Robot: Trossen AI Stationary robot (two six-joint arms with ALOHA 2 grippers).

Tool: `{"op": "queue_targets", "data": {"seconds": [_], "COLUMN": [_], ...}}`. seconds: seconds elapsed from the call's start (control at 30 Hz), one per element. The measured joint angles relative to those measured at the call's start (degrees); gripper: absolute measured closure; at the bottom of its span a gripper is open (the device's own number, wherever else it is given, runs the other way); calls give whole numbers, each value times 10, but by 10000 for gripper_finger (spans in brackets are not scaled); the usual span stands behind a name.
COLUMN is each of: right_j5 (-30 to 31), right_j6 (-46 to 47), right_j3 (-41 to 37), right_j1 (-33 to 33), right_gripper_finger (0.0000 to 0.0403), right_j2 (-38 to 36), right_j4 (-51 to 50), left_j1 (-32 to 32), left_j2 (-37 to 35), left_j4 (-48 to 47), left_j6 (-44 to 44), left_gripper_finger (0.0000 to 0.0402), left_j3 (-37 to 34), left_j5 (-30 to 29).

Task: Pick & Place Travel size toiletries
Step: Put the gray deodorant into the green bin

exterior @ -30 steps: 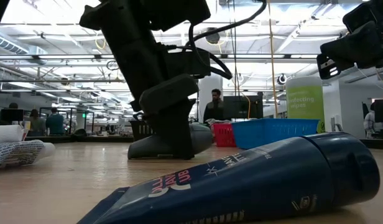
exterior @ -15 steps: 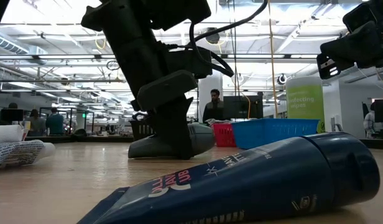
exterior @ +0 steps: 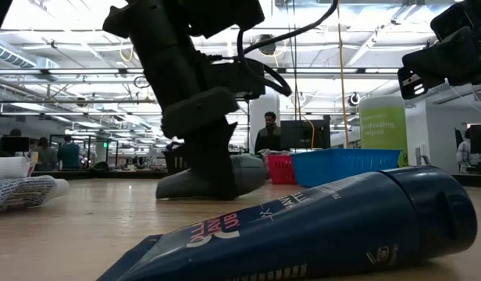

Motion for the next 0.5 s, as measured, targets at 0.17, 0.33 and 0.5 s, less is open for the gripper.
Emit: {"op": "queue_targets", "data": {"seconds": [0.17,0.33,0.5], "right_j5": [0,0,0], "right_j6": [0,0,0], "right_j3": [0,1,1], "right_j1": [0,0,0], "right_gripper_finger": [399,399,399], "right_j2": [0,3,6], "right_j4": [0,1,0], "left_j1": [0,0,-2], "left_j2": [-26,-62,-108], "left_j4": [9,3,-8], "left_j6": [16,33,72], "left_gripper_finger": [208,208,208], "left_j3": [-1,0,0], "left_j5": [3,0,-7]}}
